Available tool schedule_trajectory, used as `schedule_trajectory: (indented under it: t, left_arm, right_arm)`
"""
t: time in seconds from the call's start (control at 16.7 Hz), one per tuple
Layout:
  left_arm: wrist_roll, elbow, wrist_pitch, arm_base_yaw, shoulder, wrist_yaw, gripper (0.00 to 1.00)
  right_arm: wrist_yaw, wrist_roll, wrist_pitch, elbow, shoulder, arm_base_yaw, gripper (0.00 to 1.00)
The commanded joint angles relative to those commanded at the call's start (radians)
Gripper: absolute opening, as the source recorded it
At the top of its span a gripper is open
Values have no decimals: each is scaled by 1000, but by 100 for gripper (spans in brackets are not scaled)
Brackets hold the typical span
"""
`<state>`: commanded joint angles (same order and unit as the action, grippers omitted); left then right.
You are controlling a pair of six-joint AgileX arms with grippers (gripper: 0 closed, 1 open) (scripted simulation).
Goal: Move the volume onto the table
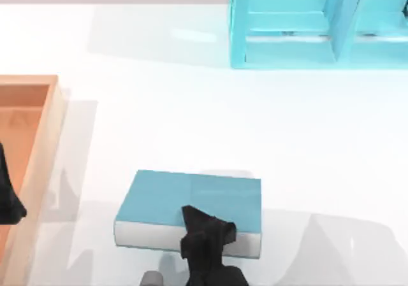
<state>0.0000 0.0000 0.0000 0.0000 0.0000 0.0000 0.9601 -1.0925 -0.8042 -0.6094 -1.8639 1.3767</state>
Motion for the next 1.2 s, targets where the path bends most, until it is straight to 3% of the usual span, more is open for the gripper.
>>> schedule_trajectory:
  t: [0.24,0.3,0.9,1.2]
  left_arm:
    - [0,0,0,0,0,0,100]
    - [0,0,0,0,0,0,100]
    - [0,0,0,0,0,0,100]
    - [0,0,0,0,0,0,100]
  right_arm:
    - [0,0,0,0,0,0,98]
    - [0,0,0,0,0,0,100]
    - [6,14,13,-3,-3,14,100]
    - [80,226,227,-61,-14,205,100]
